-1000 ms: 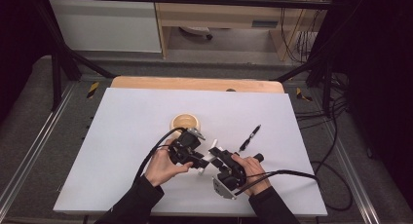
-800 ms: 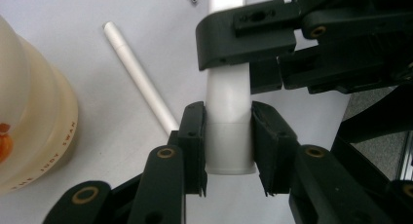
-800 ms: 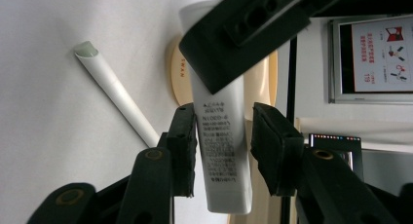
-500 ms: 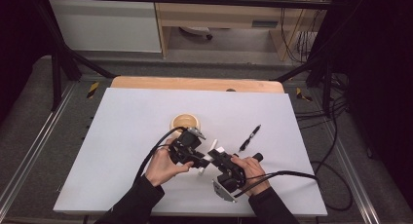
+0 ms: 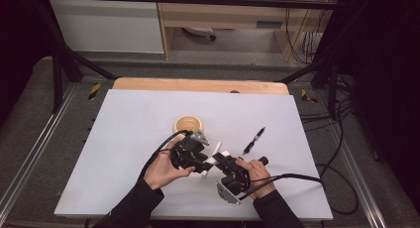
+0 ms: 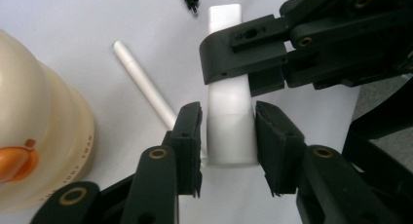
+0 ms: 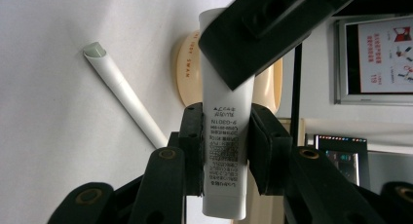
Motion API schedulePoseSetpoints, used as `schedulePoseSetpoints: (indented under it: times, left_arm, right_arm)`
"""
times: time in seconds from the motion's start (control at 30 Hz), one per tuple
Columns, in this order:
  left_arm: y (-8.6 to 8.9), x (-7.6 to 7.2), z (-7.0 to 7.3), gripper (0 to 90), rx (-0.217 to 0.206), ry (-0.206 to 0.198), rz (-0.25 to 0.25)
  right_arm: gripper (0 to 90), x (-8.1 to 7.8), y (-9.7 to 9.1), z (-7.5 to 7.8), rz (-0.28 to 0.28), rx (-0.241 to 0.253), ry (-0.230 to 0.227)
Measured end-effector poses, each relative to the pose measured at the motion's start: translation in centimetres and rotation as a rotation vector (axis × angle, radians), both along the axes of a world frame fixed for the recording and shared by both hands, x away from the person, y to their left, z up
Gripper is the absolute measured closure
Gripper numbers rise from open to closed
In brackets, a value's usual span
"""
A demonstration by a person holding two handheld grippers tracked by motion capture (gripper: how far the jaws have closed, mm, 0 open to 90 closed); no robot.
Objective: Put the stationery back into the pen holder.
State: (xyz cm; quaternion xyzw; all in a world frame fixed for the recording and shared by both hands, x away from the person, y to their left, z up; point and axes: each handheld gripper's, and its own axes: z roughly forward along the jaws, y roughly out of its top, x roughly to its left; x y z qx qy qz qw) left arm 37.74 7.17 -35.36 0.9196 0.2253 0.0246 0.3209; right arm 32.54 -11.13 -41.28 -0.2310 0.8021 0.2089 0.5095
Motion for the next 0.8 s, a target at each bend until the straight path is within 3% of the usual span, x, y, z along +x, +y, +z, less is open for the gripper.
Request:
schedulePoseSetpoints:
  times: [0.23, 0.37, 0.47, 0.6, 0.8]
  left_arm:
    - [1.3, -0.6, 0.4, 42.0, -0.006, -0.122, -0.008]
    - [2.6, -1.1, 0.4, 32.4, -0.020, -0.178, 0.017]
    - [3.6, -1.3, 0.1, 28.4, -0.010, -0.191, 0.023]
    - [5.3, -1.3, -0.5, 22.0, -0.010, -0.204, 0.067]
    - [7.9, -1.5, -1.6, 16.8, -0.012, -0.213, 0.126]
  right_arm:
    - [69.9, 0.5, -0.3, 0.3, -0.054, 0.030, 0.055]
    - [69.9, 0.9, -0.8, 0.5, -0.113, 0.071, 0.114]
    - [70.0, 1.2, -1.2, 0.6, -0.171, 0.115, 0.171]
    - [70.1, 1.4, -1.6, 0.9, -0.225, 0.173, 0.252]
    - [70.1, 1.9, -2.2, 1.4, -0.296, 0.295, 0.376]
